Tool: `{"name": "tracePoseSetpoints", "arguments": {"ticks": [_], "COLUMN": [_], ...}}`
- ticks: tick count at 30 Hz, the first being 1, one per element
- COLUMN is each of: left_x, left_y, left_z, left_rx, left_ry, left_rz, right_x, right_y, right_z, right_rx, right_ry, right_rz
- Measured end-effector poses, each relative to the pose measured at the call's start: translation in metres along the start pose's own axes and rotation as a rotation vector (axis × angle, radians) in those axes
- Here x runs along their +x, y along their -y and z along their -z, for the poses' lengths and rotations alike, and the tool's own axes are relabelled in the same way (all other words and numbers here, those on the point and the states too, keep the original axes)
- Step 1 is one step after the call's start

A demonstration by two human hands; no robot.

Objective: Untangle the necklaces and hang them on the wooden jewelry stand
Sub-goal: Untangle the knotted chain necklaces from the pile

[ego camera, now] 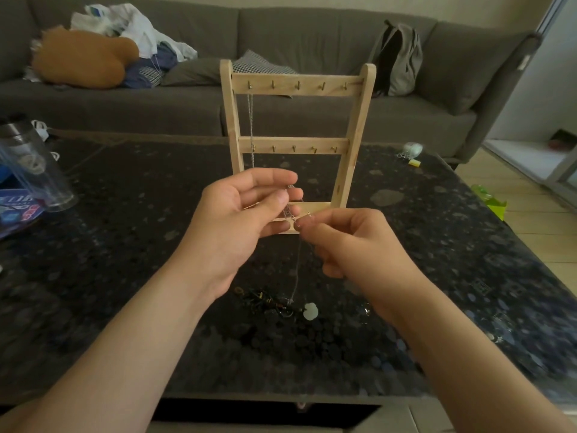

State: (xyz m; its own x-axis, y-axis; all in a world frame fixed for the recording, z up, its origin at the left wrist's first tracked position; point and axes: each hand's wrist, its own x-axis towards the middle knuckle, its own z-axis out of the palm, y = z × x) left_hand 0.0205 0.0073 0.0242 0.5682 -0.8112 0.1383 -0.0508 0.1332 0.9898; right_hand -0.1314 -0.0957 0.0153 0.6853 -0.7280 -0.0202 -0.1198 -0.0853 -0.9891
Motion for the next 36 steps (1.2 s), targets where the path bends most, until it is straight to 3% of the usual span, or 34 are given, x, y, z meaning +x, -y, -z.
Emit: {"name": "tracePoseSetpoints", "arguments": {"ticks": [15,26,36], "left_x": [0.001,0.001,0.001], "left_y": [0.004,0.004,0.005], "left_z": [0.002,0.004,0.002], "left_rx": [0.251,0.186,0.132], "left_ry": [-0.05,-0.055,-0.019], "left_rz": [-0.228,-0.171,-0.144], "right_x": [0.0,-0.006,-0.001], "right_y": [0.003,-0.002,-0.011], "right_z": [-0.003,-0.011,-0.015], "right_rx": [0.175,-0.5,-0.695], "right_ry": [0.041,-0.287,-0.402], "right_rz": [-0.027,0.354,0.458]}}
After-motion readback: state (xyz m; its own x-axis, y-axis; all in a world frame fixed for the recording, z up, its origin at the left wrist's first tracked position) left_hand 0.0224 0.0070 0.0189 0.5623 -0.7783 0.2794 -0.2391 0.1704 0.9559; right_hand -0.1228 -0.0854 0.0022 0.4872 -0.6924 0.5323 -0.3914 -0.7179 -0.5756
